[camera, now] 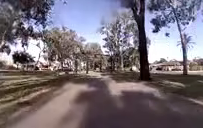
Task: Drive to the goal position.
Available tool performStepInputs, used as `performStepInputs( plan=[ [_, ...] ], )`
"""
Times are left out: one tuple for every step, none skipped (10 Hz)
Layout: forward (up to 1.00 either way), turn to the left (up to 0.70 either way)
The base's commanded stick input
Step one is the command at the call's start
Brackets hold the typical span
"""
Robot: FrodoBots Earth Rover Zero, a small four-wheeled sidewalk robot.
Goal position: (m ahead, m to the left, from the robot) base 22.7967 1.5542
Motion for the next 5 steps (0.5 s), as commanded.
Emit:
performStepInputs(
  plan=[
    [1.00,0.00],
    [1.00,0.00],
    [1.00,0.00],
    [1.00,0.00],
    [1.00,0.00]
  ],
)
